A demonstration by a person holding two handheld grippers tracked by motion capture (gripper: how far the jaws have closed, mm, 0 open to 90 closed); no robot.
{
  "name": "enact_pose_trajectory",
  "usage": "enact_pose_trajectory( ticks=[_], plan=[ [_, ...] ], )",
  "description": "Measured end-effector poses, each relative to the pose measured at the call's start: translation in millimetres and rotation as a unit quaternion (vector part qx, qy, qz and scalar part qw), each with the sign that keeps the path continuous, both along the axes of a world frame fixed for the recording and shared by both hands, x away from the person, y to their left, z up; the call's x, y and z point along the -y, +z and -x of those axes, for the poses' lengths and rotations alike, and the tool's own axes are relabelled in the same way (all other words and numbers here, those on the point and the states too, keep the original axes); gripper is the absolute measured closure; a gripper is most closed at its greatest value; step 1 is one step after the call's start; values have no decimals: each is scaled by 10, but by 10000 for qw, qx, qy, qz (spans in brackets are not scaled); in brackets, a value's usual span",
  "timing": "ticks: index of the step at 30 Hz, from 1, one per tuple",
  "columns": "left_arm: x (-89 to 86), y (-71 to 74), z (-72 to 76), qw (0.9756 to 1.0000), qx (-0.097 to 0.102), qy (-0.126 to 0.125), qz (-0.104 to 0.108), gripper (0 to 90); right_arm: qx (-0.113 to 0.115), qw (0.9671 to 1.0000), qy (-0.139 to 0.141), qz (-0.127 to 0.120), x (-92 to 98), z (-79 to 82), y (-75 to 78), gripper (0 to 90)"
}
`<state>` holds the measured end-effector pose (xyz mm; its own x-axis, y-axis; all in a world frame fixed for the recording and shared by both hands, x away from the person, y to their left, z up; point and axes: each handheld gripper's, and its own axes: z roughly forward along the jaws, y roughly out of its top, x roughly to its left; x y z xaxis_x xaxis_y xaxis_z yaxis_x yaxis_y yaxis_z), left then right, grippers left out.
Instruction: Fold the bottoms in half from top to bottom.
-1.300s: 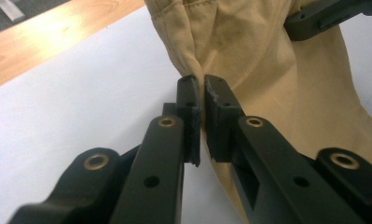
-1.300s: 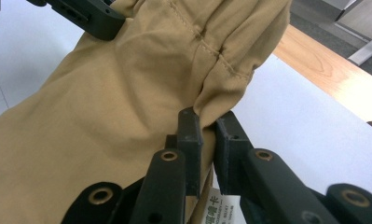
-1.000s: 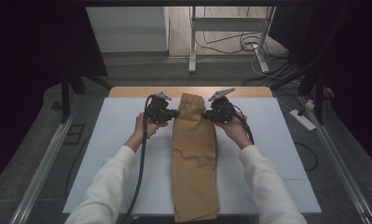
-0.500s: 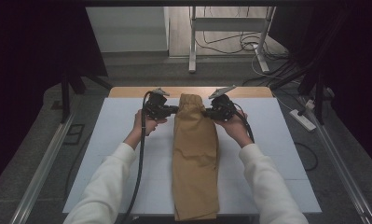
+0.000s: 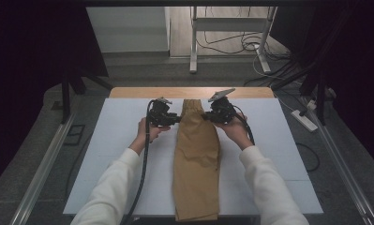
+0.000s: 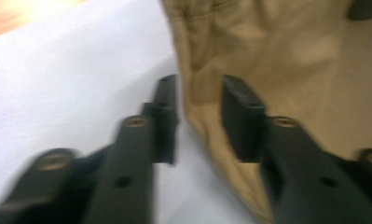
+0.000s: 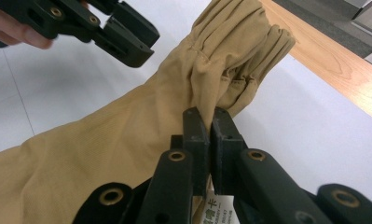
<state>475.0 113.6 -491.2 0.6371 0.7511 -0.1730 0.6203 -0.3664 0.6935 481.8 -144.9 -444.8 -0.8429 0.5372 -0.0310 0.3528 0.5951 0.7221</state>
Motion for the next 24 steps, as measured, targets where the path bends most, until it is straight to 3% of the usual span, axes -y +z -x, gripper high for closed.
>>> enact_pose_trajectory(
  ticks=[6,11,13,15,18,24],
  plan=[
    [87,-168,-75,9998,-205,3,-32,466,-4,10000,-8,32,15,11,-26,863],
    [200,-293,-147,9994,-254,-91,-233,423,-31,10000,-3,44,20,-1,-60,863],
    [207,-333,-173,9993,-314,-167,-121,492,-53,10000,14,49,23,-6,-73,863],
    [214,-369,-185,9989,-396,-233,42,640,-52,10000,19,48,25,-8,-89,863],
    [246,-382,-177,9987,-410,-304,62,859,-81,9999,21,79,31,-17,-107,863],
    [207,-288,-151,9990,-263,-343,66,884,-49,10000,-26,47,58,-11,-93,863]
  ],
)
